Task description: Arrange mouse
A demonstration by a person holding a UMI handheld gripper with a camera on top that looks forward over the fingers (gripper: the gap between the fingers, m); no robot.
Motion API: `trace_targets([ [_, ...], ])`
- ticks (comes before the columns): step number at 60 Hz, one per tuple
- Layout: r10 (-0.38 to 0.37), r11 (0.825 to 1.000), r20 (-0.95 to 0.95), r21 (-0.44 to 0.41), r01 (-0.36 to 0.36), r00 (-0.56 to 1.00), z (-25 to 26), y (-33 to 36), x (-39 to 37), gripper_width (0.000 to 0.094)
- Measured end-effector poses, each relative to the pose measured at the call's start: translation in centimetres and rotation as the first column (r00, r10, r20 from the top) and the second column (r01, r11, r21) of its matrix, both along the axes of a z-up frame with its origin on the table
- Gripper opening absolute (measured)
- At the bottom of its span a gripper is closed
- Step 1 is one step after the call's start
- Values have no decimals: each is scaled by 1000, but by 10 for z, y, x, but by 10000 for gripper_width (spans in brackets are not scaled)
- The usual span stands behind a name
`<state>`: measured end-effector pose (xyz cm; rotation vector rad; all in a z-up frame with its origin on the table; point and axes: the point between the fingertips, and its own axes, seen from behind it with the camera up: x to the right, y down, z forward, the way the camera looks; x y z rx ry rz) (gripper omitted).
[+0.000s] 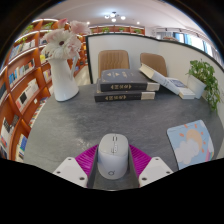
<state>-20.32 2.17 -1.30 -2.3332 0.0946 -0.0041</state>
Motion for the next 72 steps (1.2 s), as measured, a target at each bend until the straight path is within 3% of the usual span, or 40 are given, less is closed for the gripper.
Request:
trace_targets([
  [13,34,998,-7,-52,-34,999,-3,-3,1,388],
  [19,52,995,-26,-80,-54,998,-2,-1,0,385],
  [24,110,988,-47,-107,-114,993,8,0,-8,386],
  [29,169,986,-26,-13,-169,985,64,12,-8,387],
  [36,167,974,-3,156,-164,986,171,34,21,386],
  [46,98,918,67,380,-116,993,313,40,106,385],
  [53,53,890,115,446,-99,992,351,30,173,382],
  [59,35,893,96,443,-74,995,339,24,220,383],
  [68,24,960,115,275,-55,993,238,6,278,382],
  [72,51,979,123,191,-74,991,190,-4,288,382],
])
